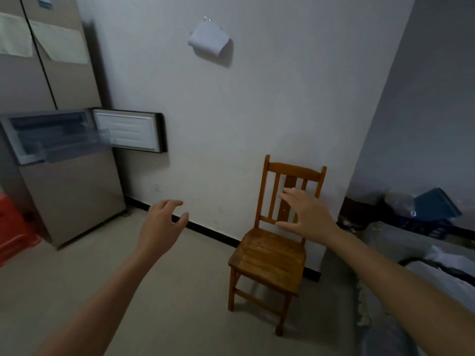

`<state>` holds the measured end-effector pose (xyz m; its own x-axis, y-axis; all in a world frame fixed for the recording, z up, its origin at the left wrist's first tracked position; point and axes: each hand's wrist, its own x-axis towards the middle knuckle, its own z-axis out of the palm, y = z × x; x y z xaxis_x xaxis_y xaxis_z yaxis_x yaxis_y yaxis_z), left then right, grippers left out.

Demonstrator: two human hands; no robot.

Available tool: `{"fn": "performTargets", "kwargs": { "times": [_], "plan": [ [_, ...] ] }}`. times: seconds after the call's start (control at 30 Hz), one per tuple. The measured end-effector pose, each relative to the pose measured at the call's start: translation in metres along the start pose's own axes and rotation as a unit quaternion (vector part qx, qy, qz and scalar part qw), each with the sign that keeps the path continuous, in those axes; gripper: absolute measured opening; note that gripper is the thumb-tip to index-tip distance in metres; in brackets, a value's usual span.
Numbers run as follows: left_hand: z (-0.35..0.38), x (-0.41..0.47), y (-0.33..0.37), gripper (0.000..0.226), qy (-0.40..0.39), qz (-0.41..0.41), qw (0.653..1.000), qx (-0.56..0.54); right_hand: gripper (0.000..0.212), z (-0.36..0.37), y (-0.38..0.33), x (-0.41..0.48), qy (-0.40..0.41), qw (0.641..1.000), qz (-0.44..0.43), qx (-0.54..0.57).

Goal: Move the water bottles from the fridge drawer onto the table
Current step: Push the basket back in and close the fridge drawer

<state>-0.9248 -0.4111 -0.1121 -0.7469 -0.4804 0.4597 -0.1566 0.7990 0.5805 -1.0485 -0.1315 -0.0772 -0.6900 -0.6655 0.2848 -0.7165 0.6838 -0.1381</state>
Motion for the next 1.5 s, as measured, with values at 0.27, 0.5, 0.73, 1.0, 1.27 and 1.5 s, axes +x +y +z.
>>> {"fn": "performTargets", "kwargs": {
  "times": [0.27,0.5,0.73,1.0,1.27,1.5],
  "plan": [
    [0.053,0.063,0.04,0.032,0.07,-0.043,0.996,0.028,0.073,0.003,0.091,0.098,0.011,0.995,-0.1,0.008],
    [0.081,0.082,0.036,0.033,0.087,-0.096,0.989,0.076,0.072,0.051,0.108,0.16,-0.021,0.984,-0.163,0.07],
    [0.084,0.118,-0.009,0.032,0.109,-0.124,0.981,0.102,0.072,0.089,0.087,0.233,-0.034,0.971,-0.218,0.089],
    [0.089,0.207,-0.081,0.032,0.157,-0.147,0.971,0.105,0.071,0.123,0.071,0.353,-0.038,0.964,-0.257,0.052],
    [0.102,0.282,-0.138,0.031,0.153,-0.15,0.97,0.118,0.075,0.154,0.067,0.451,-0.03,0.97,-0.225,0.089],
    [0.112,0.336,-0.167,0.03,0.169,-0.16,0.963,0.132,0.075,0.177,0.072,0.531,-0.02,0.964,-0.247,0.1]
  ]
}}
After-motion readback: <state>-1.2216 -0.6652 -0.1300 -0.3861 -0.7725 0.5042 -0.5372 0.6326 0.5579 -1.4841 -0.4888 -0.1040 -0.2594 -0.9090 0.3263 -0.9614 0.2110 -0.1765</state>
